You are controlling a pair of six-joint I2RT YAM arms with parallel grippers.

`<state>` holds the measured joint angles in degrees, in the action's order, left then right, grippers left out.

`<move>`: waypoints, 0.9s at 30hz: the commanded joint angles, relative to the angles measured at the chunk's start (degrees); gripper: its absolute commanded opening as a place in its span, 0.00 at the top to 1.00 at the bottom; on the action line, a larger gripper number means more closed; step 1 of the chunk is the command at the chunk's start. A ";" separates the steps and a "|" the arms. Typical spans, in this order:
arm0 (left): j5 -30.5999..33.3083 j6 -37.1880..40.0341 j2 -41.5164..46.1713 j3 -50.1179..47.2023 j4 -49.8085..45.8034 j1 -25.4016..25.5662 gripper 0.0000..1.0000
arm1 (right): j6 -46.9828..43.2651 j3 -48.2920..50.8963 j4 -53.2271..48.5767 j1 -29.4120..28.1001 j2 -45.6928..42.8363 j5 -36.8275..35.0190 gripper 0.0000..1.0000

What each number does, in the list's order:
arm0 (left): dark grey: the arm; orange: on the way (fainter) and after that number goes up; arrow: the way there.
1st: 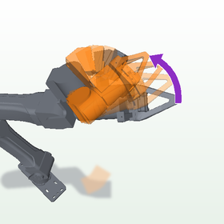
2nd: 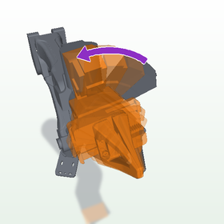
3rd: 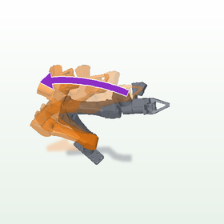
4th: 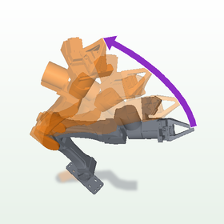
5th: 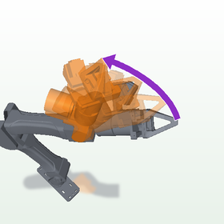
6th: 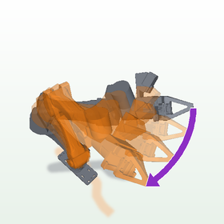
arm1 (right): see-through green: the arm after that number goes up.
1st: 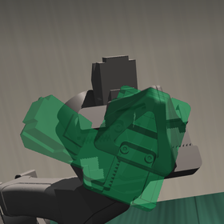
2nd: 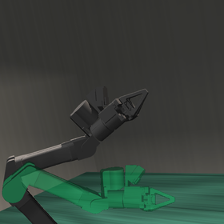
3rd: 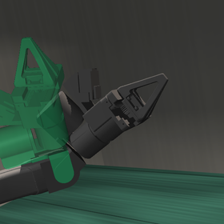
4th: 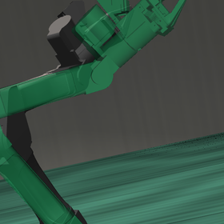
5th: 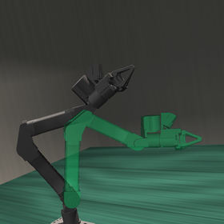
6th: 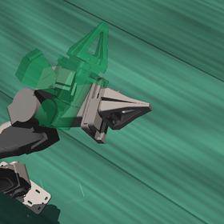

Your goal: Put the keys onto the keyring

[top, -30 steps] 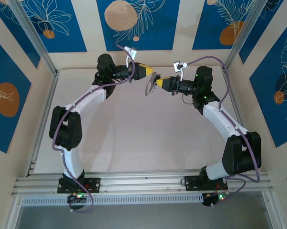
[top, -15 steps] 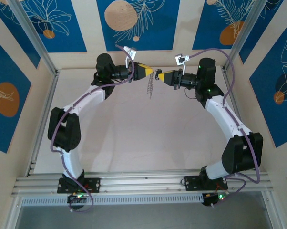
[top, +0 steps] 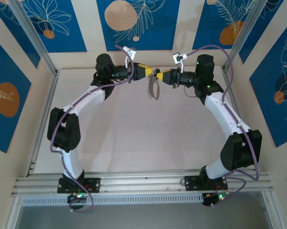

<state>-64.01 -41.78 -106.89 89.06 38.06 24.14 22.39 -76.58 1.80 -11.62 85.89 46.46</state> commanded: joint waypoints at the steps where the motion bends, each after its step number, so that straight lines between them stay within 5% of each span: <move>1: -0.40 0.98 2.21 -0.29 1.05 -0.23 1.00 | -1.91 0.64 -1.71 -0.60 -0.04 -0.09 1.00; 11: -0.14 1.00 2.05 -0.42 1.05 -0.19 1.00 | -1.12 4.71 0.17 0.36 -2.20 -0.75 1.00; 27: -0.39 0.82 2.52 -0.90 1.05 0.02 1.00 | -1.74 -4.29 -2.88 0.37 0.13 -0.14 1.00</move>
<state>-63.99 -41.80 -106.78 88.53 37.98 24.14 21.76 -78.30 0.34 -11.38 85.69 46.00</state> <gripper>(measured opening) 0.047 0.056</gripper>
